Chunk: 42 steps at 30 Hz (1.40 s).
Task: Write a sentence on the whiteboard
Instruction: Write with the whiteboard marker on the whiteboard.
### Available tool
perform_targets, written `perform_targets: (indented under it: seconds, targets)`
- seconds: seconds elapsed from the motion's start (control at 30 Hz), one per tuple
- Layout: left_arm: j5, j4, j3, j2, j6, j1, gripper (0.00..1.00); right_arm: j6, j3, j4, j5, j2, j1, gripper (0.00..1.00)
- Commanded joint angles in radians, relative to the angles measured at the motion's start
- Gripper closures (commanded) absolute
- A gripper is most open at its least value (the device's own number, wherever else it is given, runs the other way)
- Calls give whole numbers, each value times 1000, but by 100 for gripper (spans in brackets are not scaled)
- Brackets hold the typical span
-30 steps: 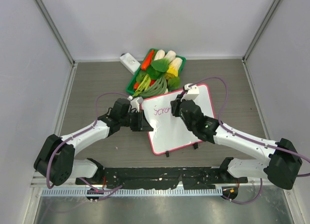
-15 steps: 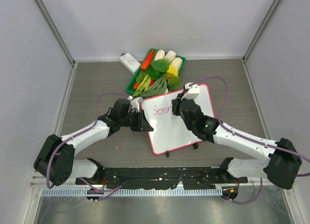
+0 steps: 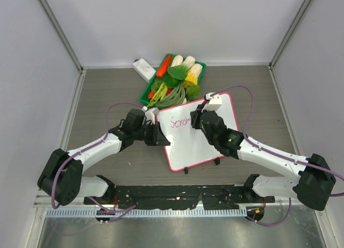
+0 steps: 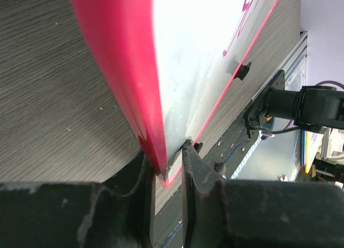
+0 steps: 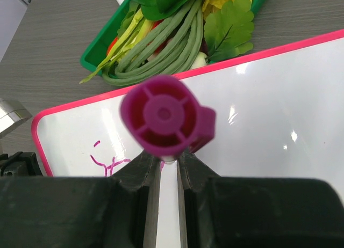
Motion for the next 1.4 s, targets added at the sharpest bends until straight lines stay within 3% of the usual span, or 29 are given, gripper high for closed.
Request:
perform_targets:
  seconds: [0.0, 0.63, 0.87, 1.37]
  targets:
    - [-140, -107, -1, 23, 99, -20, 100, 12, -25, -47, -14, -17, -6, 99]
    - [-144, -110, -4, 18, 98, -27, 100, -23, 24, -33, -5, -111, -6, 98]
    - [-150, -112, -2, 14, 98, -29, 100, -54, 61, -33, 15, -77, -38, 98]
    - [-153, -116, -4, 18, 99, -27, 100, -40, 44, -15, -105, -36, -78, 98]
